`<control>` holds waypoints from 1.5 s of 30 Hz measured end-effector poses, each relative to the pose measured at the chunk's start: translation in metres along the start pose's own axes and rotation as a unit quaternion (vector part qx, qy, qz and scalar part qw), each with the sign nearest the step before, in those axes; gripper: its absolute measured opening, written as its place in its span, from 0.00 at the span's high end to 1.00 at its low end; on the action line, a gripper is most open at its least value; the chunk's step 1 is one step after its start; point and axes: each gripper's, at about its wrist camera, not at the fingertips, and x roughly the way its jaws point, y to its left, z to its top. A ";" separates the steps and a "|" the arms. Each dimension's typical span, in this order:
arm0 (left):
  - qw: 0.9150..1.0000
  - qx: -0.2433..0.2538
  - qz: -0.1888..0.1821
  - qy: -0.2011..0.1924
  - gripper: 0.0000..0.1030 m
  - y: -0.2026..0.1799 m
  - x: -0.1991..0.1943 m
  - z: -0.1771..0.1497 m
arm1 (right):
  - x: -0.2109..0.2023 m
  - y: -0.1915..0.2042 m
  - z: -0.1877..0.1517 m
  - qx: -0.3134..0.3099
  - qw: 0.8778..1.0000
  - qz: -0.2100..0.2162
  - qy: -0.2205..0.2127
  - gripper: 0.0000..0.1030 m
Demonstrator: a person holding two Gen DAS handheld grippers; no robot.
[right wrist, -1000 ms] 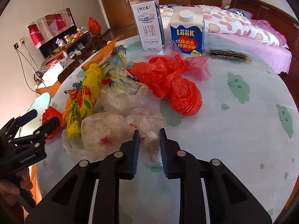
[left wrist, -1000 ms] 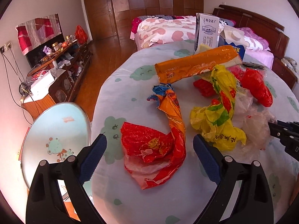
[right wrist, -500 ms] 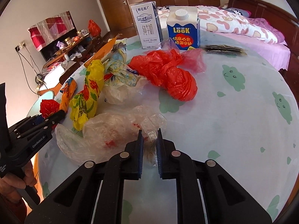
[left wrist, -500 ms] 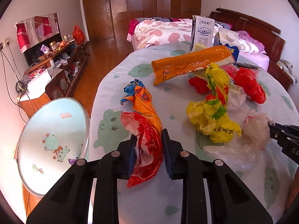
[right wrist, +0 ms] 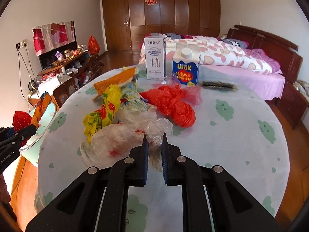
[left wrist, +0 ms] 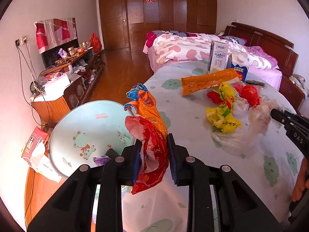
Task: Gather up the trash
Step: 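Carry the red-orange bag and clear bag over the teal bin with both grippers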
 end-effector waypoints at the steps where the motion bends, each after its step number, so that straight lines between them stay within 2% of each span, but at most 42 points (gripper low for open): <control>1: 1.000 -0.005 0.005 0.001 0.76 0.006 -0.002 -0.001 | -0.004 0.004 0.003 -0.003 1.000 -0.001 -0.009 0.87; 7: 0.999 -0.030 0.020 -0.003 0.76 0.037 -0.016 -0.007 | -0.019 0.022 0.013 -0.010 0.999 0.007 -0.047 0.87; 14: 0.999 -0.041 0.023 -0.016 0.75 0.049 -0.029 -0.005 | -0.048 0.034 0.021 -0.005 0.997 0.007 -0.080 0.87; 20: 0.998 -0.048 0.029 -0.024 0.75 0.055 -0.039 0.000 | -0.064 0.052 0.029 -0.025 0.993 0.009 -0.113 0.87; 35: 0.996 -0.066 0.055 -0.029 0.75 0.081 -0.044 0.004 | -0.054 0.098 0.044 -0.049 0.990 0.035 -0.128 0.87; 45: 0.995 -0.080 0.065 -0.008 0.75 0.094 -0.027 0.001 | -0.034 0.139 0.046 -0.078 0.988 0.059 -0.122 0.87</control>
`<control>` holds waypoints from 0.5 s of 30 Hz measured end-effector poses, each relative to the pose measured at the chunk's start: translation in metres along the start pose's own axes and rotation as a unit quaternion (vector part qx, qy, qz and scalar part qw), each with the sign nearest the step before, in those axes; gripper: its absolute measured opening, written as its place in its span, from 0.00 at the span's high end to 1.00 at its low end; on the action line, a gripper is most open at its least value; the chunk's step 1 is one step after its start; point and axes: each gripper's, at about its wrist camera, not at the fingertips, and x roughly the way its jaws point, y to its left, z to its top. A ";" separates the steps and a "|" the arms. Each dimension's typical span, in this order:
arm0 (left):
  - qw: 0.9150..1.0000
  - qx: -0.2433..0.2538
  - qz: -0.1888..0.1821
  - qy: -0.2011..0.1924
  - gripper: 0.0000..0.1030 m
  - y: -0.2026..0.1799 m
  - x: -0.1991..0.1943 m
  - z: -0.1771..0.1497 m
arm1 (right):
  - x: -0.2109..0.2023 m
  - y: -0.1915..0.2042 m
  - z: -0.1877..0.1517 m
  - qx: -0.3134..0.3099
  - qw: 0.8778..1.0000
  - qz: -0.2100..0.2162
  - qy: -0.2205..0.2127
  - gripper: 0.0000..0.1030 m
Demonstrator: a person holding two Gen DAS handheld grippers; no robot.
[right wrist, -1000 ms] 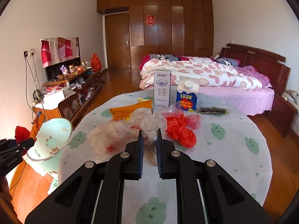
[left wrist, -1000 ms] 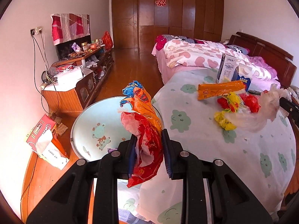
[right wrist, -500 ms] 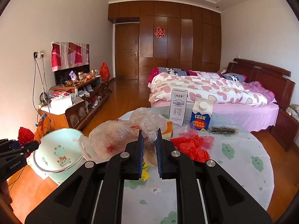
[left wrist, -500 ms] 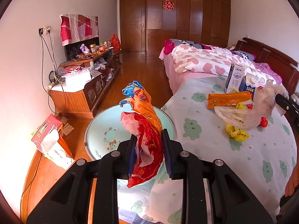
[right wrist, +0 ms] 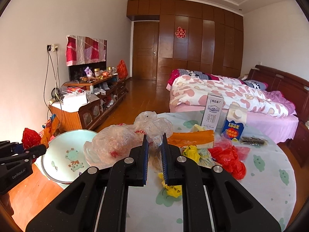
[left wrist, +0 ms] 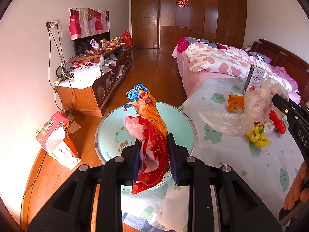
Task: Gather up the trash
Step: 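Carry the red-orange bag and clear bag over the teal bin with both grippers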
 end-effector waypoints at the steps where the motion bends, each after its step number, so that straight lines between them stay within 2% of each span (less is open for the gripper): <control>1: 1.000 -0.001 0.002 0.003 0.75 0.000 0.002 -0.001 | 0.002 0.003 0.000 -0.003 1.000 0.000 -0.001 0.87; 15: 1.000 -0.020 0.016 0.009 0.75 0.017 0.020 0.009 | 0.027 0.045 -0.003 -0.031 0.999 0.010 -0.003 0.87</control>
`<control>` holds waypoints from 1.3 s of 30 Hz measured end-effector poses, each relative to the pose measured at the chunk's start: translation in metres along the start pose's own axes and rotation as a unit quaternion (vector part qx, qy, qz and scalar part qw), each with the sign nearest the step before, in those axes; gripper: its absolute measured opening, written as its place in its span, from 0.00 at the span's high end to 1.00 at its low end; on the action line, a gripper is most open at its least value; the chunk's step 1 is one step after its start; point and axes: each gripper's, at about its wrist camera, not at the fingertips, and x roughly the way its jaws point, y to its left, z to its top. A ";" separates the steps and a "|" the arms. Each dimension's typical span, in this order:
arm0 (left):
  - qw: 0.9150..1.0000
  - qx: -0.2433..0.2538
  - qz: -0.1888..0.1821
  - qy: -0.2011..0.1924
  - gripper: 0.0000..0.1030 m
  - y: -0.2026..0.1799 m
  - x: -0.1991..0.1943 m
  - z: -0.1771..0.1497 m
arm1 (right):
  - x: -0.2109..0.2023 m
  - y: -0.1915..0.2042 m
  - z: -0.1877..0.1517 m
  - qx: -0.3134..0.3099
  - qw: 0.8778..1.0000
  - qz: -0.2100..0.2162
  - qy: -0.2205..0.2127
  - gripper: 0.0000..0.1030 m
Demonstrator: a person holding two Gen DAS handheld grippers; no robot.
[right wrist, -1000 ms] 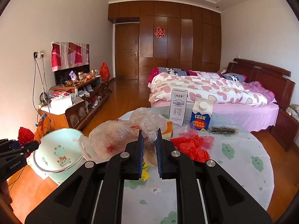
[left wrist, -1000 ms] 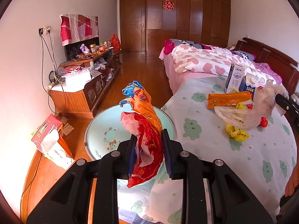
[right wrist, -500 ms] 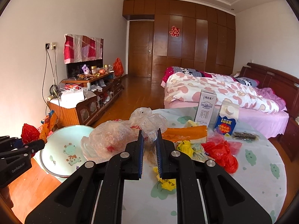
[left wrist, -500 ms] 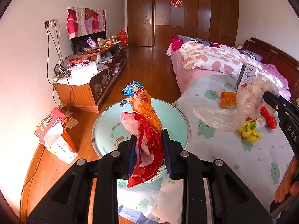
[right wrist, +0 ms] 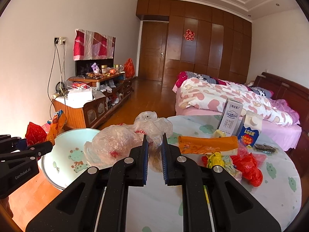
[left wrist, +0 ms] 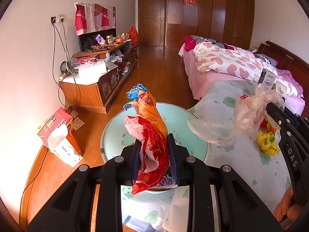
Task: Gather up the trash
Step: 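Carry the red-orange bag and clear bag over the teal bin with both grippers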
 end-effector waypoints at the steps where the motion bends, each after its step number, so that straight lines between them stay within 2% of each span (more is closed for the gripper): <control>1: 1.000 -0.002 0.002 0.002 0.75 0.001 0.002 0.000 | 0.002 0.003 0.000 -0.003 1.000 0.000 0.001 0.87; 13: 0.999 -0.021 0.014 0.036 0.74 0.012 0.027 -0.006 | 0.024 0.031 0.006 -0.024 1.000 0.006 0.018 0.87; 23: 0.998 -0.026 0.006 0.055 0.74 0.015 0.042 -0.008 | 0.049 0.046 0.005 -0.027 0.997 0.020 0.069 0.87; 39: 0.997 -0.030 0.001 0.078 0.74 0.019 0.060 -0.016 | 0.078 0.074 -0.003 -0.058 0.990 0.036 0.125 0.87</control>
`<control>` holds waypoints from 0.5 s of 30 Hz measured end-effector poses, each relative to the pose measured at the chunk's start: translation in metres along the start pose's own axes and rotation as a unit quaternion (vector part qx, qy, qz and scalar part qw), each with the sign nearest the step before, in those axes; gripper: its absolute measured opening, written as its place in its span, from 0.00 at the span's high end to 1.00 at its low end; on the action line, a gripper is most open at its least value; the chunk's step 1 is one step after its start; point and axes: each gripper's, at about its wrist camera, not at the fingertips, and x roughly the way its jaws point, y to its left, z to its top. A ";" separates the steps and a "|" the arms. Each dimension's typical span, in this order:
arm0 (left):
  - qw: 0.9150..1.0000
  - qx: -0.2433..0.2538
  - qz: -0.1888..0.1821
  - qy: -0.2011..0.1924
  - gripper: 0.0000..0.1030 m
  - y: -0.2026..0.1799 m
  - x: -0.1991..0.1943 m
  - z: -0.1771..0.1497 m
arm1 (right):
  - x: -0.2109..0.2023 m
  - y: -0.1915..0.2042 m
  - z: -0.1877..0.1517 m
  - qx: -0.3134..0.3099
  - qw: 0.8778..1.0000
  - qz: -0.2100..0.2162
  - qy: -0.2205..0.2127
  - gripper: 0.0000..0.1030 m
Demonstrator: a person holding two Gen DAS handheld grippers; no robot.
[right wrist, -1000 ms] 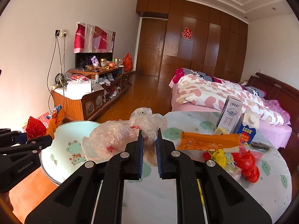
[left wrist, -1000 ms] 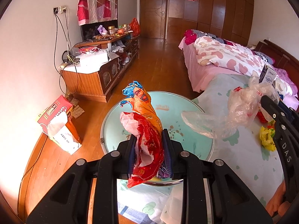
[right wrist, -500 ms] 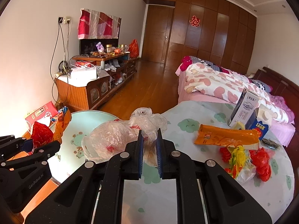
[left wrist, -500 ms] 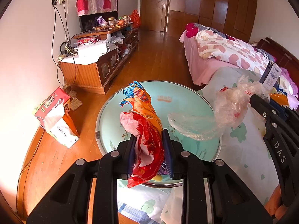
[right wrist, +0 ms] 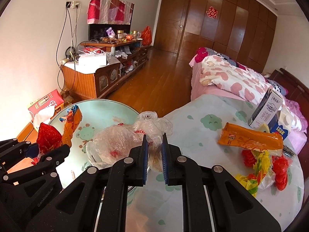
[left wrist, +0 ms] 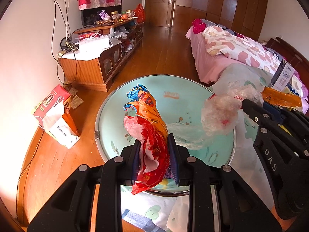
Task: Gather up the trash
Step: 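Carry the red-orange bag and clear bag over the teal bin with both grippers, then open the left gripper to drop the red-orange bag while the right releases the clear bag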
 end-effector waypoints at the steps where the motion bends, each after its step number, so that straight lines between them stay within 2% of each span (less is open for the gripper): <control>1: 1.000 0.001 0.000 0.001 0.74 -0.001 0.001 -0.001 | 0.003 0.002 0.000 -0.003 1.000 0.003 0.003 0.87; 12: 1.000 0.001 0.002 0.011 0.73 0.000 0.007 -0.002 | 0.021 0.007 -0.001 0.002 0.998 0.052 0.033 0.85; 14: 1.000 0.000 0.002 0.012 0.73 0.000 0.008 -0.002 | 0.023 0.007 -0.001 0.002 0.997 0.073 0.036 0.77; 15: 1.000 0.000 0.002 0.012 0.73 0.000 0.008 -0.002 | 0.023 0.007 -0.001 0.002 0.997 0.076 0.034 0.67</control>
